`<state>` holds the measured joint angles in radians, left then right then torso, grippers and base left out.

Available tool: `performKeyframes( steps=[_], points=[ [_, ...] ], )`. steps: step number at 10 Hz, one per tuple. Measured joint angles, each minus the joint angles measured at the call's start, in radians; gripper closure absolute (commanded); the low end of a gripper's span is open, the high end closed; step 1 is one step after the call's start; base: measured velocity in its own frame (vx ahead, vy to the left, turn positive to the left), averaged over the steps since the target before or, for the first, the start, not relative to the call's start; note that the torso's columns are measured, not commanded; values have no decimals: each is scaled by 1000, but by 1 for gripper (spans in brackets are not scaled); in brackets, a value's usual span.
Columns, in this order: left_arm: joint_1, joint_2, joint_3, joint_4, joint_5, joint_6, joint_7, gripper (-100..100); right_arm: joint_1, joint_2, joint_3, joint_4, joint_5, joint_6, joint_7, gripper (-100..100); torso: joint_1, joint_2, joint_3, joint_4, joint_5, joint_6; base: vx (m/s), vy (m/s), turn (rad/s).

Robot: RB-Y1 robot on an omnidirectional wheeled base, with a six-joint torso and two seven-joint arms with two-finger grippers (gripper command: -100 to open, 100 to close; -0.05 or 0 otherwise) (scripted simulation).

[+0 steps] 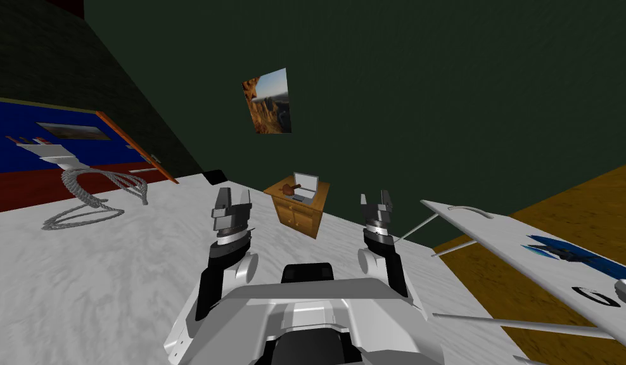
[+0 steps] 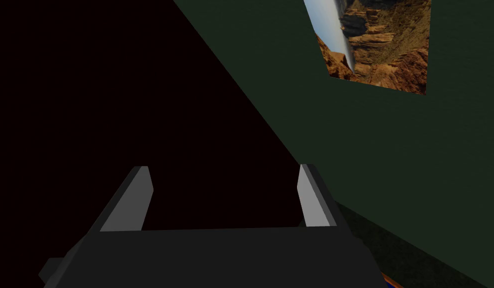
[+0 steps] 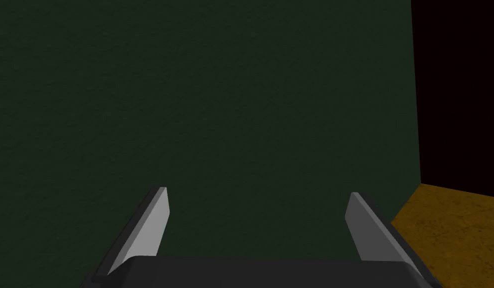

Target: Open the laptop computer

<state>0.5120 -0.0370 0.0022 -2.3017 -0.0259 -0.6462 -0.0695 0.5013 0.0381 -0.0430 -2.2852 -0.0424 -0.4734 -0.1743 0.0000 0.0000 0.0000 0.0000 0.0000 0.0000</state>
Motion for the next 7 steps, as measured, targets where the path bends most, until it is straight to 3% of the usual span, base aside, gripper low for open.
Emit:
performKeyframes(
  steps=[2,7],
  points=[
    [0,0,0,0,0,0,0,0,0,0,0,0,0,0,0,0,0,104,-209,105,0,0,0,0,0],
    [0,0,0,0,0,0,0,0,0,0,0,0,0,0,0,0,0,470,-939,470,0,0,0,0,0]
  ],
)
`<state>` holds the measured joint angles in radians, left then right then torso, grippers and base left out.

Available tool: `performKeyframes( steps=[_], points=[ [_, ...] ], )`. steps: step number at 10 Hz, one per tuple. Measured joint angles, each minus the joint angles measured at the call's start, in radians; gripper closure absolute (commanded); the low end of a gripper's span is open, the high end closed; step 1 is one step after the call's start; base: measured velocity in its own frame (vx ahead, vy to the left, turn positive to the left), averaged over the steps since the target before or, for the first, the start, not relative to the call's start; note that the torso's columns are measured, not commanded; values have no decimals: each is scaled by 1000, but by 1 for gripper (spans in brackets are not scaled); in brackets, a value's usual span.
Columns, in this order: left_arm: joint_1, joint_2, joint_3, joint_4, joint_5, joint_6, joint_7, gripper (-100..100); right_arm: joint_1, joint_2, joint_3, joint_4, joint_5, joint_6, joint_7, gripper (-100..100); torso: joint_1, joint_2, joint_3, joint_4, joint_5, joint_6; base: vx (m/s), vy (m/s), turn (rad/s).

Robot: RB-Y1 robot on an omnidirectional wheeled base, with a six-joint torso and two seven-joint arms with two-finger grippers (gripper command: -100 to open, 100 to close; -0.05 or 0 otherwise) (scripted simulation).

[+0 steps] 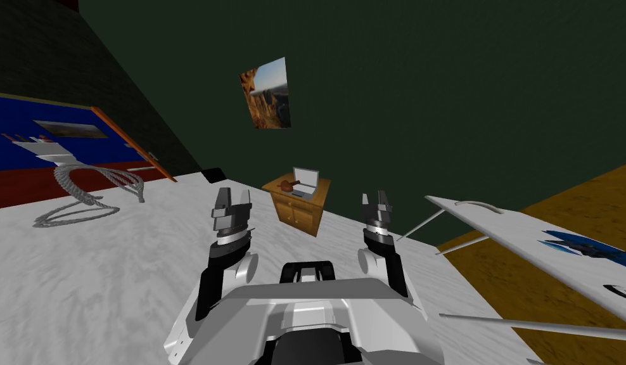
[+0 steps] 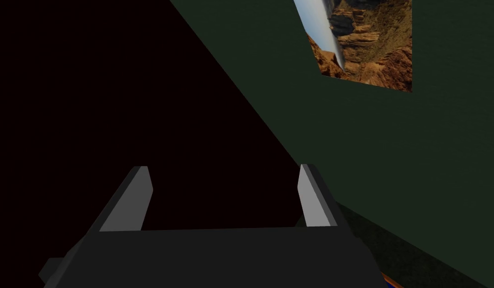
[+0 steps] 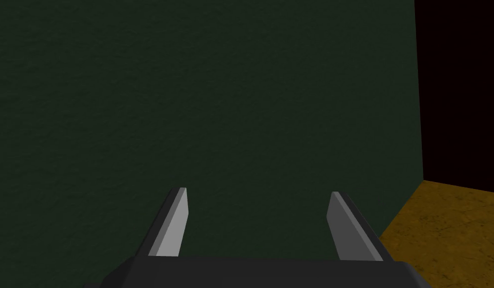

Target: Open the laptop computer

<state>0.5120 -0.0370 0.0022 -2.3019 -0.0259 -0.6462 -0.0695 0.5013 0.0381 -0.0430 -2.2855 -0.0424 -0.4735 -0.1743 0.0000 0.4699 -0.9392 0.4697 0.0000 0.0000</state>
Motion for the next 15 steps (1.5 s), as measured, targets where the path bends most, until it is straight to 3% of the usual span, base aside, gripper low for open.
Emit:
performKeyframes(
  steps=[2,3,5,9,15],
  points=[
    [0,0,0,0,0,0,0,0,0,0,0,0,0,0,0,0,0,148,-295,148,0,0,0,0,0],
    [0,0,0,0,0,0,0,-100,0,0,0,0,0,0,0,0,0,221,-443,221,0,0,11,0,-20],
    [-10,53,-5,8,4,9,3,-100,0,0,0,0,0,0,0,0,1,264,-532,264,0,0,22,4,-30],
    [-60,174,-23,63,22,38,16,-100,0,0,0,0,0,0,0,0,0,268,-537,268,0,0,41,8,-54],
    [-212,329,-81,179,65,134,45,-100,0,0,0,0,0,0,0,0,0,267,-537,268,0,0,67,14,-82]
  ],
)
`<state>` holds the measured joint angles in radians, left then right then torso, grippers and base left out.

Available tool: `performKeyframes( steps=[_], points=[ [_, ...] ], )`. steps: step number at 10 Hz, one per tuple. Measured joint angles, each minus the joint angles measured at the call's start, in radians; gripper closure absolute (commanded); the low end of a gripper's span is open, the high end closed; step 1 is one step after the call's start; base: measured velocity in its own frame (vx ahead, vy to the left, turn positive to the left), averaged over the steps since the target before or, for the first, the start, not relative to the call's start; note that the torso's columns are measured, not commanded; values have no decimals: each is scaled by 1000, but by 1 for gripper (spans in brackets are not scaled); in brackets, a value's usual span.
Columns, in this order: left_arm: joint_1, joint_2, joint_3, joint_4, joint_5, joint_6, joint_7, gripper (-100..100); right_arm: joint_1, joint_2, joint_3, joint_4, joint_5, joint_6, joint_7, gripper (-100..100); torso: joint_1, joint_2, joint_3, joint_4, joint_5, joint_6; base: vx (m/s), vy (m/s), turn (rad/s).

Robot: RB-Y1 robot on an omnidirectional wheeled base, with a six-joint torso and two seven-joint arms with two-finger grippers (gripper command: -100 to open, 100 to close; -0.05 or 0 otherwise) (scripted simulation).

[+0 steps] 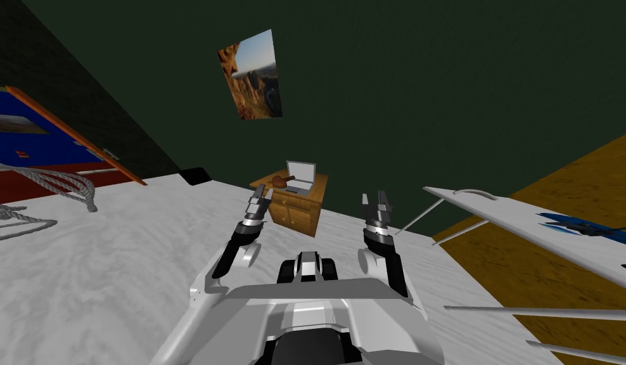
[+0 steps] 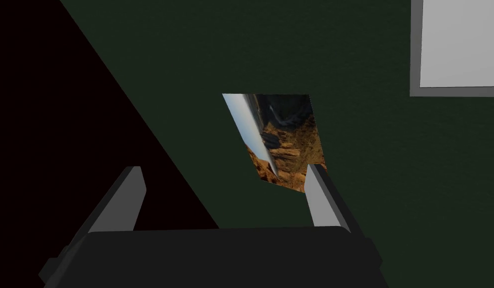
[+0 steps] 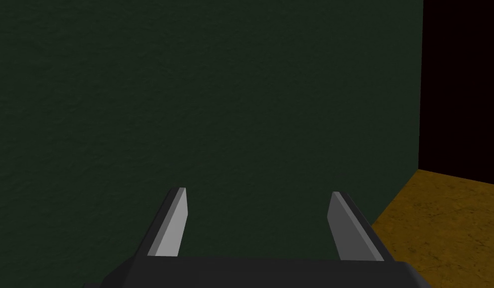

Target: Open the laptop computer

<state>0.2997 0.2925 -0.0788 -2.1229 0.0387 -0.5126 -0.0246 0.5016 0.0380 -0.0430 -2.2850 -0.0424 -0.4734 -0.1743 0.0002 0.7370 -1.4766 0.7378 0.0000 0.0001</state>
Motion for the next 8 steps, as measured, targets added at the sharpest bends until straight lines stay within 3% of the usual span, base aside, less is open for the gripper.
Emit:
performKeyframes(
  steps=[3,8],
  points=[
    [-80,76,-38,70,26,54,17,-100,0,0,0,0,0,0,0,0,0,1,1,0,0,0,71,16,-76],
    [-194,165,-79,167,59,114,40,-100,0,0,0,0,0,0,0,0,0,1,0,0,0,0,57,19,-81]
  ],
)
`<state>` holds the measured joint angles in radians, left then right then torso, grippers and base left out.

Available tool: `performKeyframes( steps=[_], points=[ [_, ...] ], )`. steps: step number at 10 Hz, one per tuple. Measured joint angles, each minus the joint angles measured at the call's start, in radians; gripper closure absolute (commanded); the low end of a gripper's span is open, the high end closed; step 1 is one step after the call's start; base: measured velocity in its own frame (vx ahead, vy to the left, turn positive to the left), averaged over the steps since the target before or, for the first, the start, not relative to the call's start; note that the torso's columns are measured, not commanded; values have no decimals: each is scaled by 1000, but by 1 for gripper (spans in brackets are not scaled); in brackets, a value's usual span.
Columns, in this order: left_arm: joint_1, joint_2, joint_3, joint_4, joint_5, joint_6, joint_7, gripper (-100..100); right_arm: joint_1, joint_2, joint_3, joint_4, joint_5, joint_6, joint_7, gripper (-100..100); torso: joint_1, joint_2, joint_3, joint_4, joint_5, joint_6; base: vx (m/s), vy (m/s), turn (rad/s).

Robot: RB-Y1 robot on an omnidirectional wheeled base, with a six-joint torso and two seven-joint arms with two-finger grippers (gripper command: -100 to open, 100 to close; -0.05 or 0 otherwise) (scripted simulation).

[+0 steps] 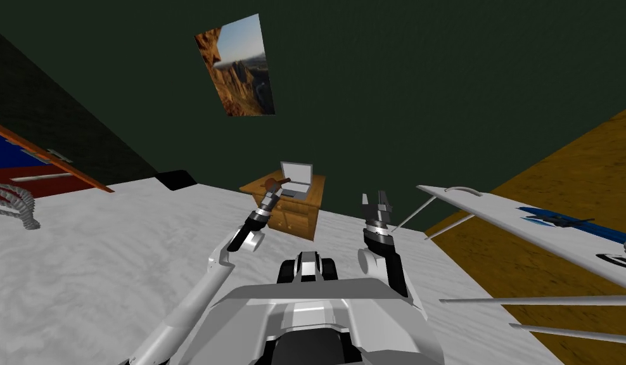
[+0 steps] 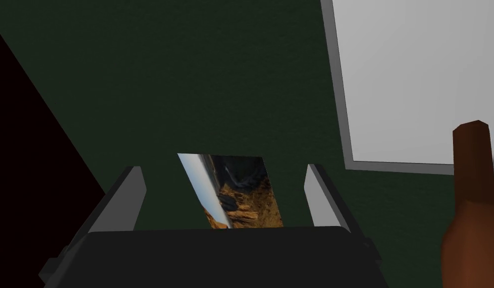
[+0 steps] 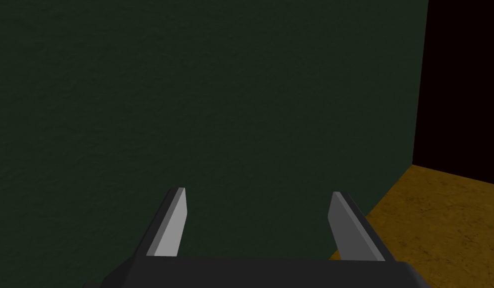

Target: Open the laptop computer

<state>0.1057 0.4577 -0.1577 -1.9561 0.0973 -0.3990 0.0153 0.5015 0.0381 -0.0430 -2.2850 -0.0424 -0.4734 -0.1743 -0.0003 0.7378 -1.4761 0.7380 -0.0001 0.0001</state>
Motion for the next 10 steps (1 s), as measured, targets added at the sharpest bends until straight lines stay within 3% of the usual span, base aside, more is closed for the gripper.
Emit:
performKeyframes(
  steps=[2,5,8,10],
  points=[
    [-54,57,-25,37,20,52,13,-100,0,0,0,0,0,0,0,0,1,-1,-1,0,0,0,74,25,-64],
    [-147,119,-58,144,40,77,28,-100,0,0,0,0,0,0,0,0,0,0,0,0,0,0,62,9,-76],
    [-208,188,-80,173,64,148,42,-100,0,0,0,0,0,0,0,0,1,0,0,0,0,0,58,24,-76],
    [-250,229,-96,229,76,164,52,-100,0,0,0,0,0,0,0,0,0,1,0,0,0,0,58,23,-83]
  ],
)
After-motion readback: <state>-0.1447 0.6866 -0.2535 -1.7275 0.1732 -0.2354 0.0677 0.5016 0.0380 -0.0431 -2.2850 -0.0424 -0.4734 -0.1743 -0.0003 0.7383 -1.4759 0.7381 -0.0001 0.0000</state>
